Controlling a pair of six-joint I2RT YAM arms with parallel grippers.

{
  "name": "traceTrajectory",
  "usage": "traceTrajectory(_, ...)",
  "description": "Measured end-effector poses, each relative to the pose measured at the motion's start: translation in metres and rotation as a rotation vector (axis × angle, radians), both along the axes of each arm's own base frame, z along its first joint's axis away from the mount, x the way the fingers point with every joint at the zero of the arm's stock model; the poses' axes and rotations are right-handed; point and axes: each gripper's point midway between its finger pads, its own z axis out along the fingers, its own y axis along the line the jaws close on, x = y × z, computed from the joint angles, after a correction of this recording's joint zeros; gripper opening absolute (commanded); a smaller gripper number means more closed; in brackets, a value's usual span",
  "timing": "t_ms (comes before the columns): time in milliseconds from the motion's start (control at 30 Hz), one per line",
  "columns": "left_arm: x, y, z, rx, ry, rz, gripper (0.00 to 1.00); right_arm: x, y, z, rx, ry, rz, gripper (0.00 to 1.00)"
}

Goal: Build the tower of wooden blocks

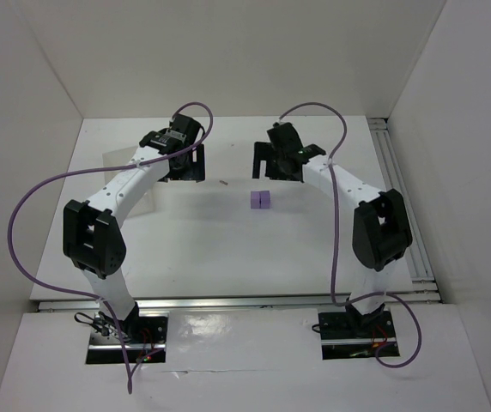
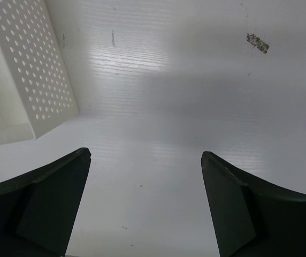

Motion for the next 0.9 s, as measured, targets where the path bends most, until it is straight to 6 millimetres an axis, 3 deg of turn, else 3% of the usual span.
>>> traceTrajectory(133,0.0,0.0,0.0,0.0,0.0,-0.001,0.97,0.0,0.036,0.01,-0.013,-0.026,0.072,1.0)
traceTrajectory(233,0.0,0.0,0.0,0.0,0.0,-0.001,0.97,-0.006,0.049,-0.006,-0.058,0.001,0.095,1.0)
traceTrajectory(433,0.0,0.0,0.0,0.002,0.0,0.0,0.97,-0.017,0.031,-0.044,-0.207,0.092,0.057,1.0)
traceTrajectory(900,0.0,0.001,0.0,0.005,-0.001,0.001,0.97,-0.017,0.025,-0.056,-0.266,0.117,0.044,1.0)
